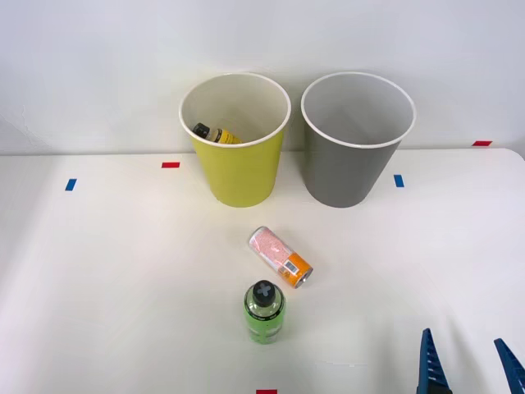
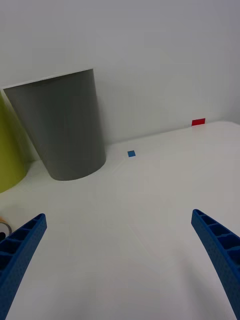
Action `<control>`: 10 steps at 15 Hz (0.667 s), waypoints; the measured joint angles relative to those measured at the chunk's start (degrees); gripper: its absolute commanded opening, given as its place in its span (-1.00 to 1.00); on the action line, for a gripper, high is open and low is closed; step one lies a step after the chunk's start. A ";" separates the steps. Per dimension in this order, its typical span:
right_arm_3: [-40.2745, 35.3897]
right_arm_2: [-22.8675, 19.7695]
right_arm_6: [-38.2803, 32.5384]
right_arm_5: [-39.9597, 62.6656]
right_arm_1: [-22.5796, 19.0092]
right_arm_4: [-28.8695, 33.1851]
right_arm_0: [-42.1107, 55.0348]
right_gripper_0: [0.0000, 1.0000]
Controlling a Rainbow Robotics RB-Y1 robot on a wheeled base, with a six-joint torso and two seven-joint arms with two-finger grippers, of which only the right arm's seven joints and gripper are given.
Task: Put cans in the gray bin, plastic bottles in the light green bin
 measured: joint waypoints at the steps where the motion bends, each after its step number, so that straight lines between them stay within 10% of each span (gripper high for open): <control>1: 2.12 -0.07 1.10 -2.86 -0.05 0.00 -0.31 1.00; 10: 5.45 8.31 25.71 -10.56 -2.33 -6.78 2.81 1.00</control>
